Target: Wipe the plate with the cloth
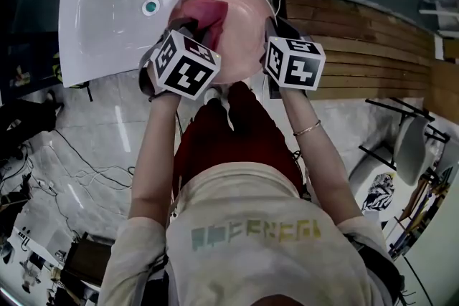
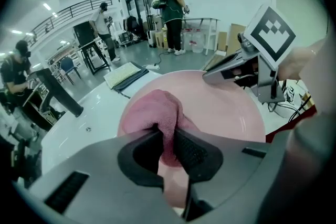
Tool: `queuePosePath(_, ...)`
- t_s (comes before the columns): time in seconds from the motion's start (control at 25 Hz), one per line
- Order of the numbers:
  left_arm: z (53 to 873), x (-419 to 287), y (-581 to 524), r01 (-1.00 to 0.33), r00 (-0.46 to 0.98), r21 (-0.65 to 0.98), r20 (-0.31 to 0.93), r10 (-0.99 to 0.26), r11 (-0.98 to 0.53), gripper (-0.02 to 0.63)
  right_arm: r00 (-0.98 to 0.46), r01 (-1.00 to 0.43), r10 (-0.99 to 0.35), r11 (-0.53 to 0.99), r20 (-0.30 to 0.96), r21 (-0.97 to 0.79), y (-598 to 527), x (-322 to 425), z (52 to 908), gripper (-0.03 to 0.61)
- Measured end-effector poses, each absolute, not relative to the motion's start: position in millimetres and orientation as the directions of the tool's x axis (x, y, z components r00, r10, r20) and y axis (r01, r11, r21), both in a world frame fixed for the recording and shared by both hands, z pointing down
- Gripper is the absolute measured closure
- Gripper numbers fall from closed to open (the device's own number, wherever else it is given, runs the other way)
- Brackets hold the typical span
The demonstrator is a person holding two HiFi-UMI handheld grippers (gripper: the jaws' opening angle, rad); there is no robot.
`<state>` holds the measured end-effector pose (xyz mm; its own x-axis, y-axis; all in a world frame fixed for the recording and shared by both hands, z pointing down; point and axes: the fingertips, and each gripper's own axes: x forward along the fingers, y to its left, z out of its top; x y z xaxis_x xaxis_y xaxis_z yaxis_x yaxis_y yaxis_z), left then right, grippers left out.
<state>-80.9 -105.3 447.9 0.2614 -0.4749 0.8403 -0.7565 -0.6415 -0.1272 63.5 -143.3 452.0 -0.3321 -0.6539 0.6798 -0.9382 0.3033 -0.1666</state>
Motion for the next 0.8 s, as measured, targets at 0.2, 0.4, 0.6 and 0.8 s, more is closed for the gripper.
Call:
queuePosePath(0.2, 442.8, -117.6, -104.7, -0.769, 0.166, -0.228, 0.831, -0.531, -0.597, 0.548, -0.327, -0.941, -0.655, 0.292, 0.681, -0.171, -142.6, 62.5, 452.5, 0.522)
queuePosePath(0.4, 420.5, -133.4, -105.6, -0.864, 0.208, -0.154, 0.757, -0.619, -0.479, 0.548, -0.331, -0.94, -0.657, 0.291, 0.677, -0.177, -141.4, 59.2, 452.3, 0.522)
queuePosePath(0.6, 408.7, -89.8, -103.4, -0.868, 0.412, 0.104, 0.698, -0.585, -0.486, 0.548, -0.338, -0.939, -0.655, 0.286, 0.676, -0.192, -140.2, 62.1, 454.7, 0.523)
queuePosePath(0.8, 409.1, -30.5, -95.2, -0.791, 0.514, 0.162, 0.699, -0.497, -0.59, 0.548, -0.348, -0.936, -0.667, 0.288, 0.658, -0.203, -142.3, 62.0, 453.2, 0.523)
